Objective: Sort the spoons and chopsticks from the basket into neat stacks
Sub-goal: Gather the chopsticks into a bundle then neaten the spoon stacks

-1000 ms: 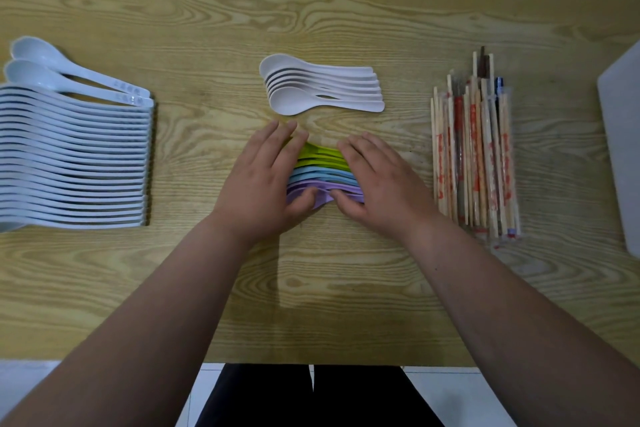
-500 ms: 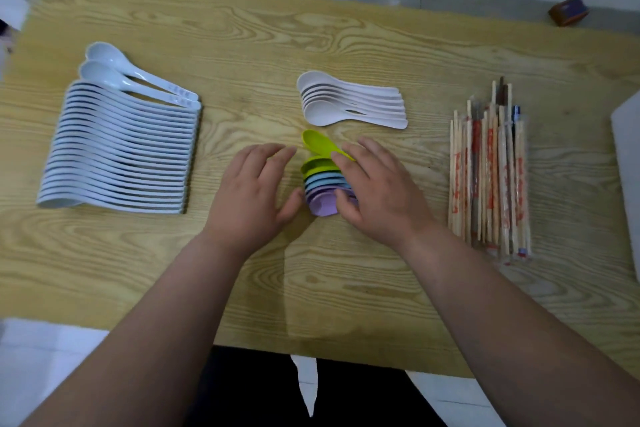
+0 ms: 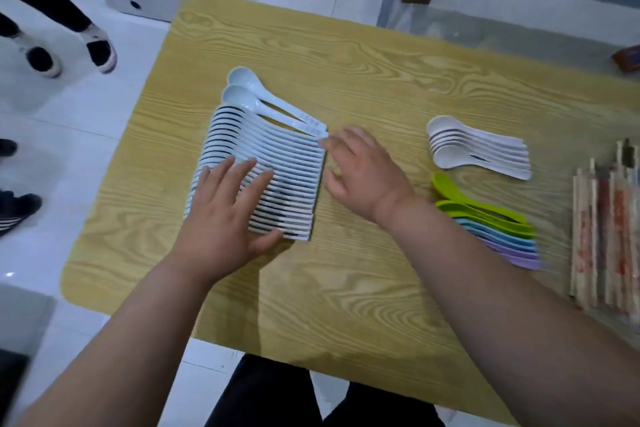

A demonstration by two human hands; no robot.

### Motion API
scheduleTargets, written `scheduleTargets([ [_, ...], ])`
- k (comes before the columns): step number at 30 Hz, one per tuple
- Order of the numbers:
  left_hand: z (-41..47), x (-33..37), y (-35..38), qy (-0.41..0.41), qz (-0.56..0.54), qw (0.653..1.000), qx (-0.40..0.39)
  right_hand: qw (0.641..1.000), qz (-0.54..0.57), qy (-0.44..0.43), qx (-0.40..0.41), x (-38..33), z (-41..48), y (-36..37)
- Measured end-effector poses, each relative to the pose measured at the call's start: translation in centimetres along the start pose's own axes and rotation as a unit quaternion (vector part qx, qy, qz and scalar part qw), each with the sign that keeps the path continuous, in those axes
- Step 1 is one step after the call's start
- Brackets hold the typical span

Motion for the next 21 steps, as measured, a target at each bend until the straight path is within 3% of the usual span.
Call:
scheduleTargets([
  [6, 1.0, -6.0, 1.6, 0.012, 0.059, 0.993, -0.102, 0.995, 0.044, 0.080, -0.033, 0.1, 10.5, 0.9],
  [10, 1.8, -6.7, 2.0, 0.047, 0.023, 0.994, -0.100, 0.987, 0.006, 0.109, -0.114, 0.7, 13.8, 3.2],
  [14, 2.2, -6.4, 2.3, 0.074, -0.002, 0.994, -0.080, 0.988, 0.036, 0.117, -0.089, 1.6, 14.1, 3.0],
  [21, 2.2, -4.6, 2.6, 0.090, -0.030, 0.993, -0.068, 0.985, 0.048, 0.108, -0.125, 1.7, 11.6, 2.5],
])
Point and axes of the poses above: each hand's wrist, its own z-axis towards the middle knuckle, its own y-axis out of the palm, x = y × z, the point moved 9 cm from there along z, towards the middle knuckle, and after that the axes turned 13 degrees about -y, right-handed, at the moved point
